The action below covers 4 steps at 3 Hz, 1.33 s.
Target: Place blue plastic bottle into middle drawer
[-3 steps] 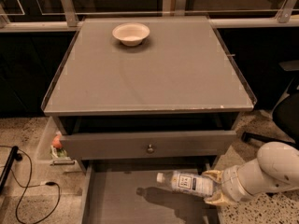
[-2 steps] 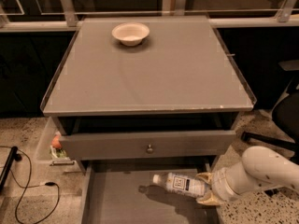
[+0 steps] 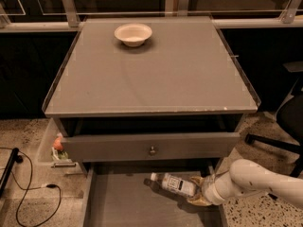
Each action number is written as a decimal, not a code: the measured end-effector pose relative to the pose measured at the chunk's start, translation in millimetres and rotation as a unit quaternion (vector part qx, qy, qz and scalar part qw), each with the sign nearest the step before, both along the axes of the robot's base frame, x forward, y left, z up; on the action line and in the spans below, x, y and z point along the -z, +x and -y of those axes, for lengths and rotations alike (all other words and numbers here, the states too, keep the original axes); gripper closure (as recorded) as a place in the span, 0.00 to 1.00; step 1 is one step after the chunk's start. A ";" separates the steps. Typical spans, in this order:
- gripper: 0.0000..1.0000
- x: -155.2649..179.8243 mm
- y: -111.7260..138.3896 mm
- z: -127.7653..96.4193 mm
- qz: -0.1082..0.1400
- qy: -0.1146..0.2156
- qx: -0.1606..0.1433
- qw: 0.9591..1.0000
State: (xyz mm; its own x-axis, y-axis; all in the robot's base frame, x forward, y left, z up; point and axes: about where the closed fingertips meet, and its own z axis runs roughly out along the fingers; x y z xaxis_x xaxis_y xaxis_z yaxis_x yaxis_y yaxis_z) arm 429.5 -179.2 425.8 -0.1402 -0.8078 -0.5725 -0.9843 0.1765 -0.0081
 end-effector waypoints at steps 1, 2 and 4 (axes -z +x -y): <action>1.00 24.9 4.7 -2.5 0.007 0.021 0.025 0.999; 1.00 40.6 3.5 -5.4 0.010 0.040 0.039 0.998; 0.81 52.4 1.2 -9.6 0.006 0.059 0.039 0.997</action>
Offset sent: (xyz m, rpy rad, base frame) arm 0.0036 0.0050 -0.0574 0.1226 -0.0313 -0.1162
